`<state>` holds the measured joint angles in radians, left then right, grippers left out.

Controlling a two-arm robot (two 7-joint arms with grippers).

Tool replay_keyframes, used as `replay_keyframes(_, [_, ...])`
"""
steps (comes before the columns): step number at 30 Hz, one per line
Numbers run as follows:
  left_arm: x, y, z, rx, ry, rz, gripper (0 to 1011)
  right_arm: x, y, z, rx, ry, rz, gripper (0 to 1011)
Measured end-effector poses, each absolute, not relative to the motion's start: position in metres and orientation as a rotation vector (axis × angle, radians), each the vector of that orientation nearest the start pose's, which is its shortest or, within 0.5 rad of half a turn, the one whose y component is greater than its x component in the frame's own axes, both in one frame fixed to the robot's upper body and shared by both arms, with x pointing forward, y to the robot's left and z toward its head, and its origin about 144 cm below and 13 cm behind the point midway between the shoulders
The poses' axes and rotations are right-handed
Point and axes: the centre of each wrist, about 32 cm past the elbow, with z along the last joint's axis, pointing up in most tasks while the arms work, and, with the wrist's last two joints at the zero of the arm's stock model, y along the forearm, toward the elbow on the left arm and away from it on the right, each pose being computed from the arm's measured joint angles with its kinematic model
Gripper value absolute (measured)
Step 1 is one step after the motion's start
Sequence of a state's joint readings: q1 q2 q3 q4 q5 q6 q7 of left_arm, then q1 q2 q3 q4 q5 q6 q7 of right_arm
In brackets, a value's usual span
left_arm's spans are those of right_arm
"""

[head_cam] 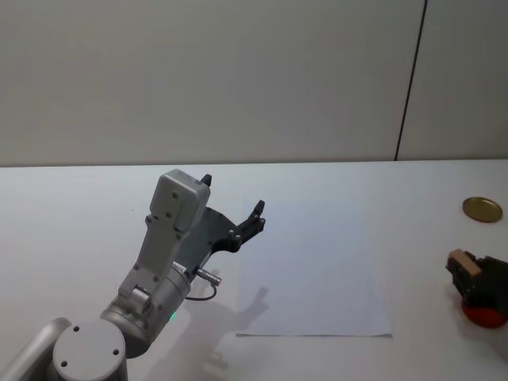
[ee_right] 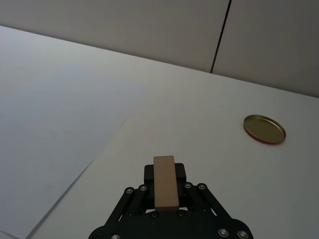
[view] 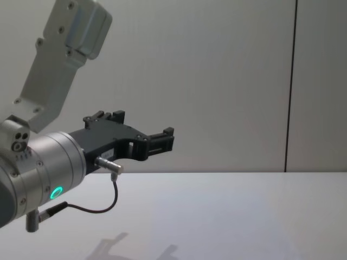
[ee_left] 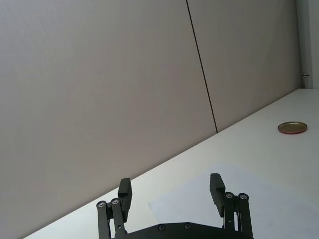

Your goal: Use the one hand to pick up the stamp and affix it onto the A4 paper.

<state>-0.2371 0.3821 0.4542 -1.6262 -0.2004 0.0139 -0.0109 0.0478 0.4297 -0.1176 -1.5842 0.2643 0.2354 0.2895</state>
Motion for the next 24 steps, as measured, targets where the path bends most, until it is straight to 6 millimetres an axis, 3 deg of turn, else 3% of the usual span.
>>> replay_keyframes(24, [0.492, 0.198, 1.204, 0.061, -0.268, 1.124, 993, 0.443, -0.338, 1.159, -0.346, 0.110, -1.238, 220])
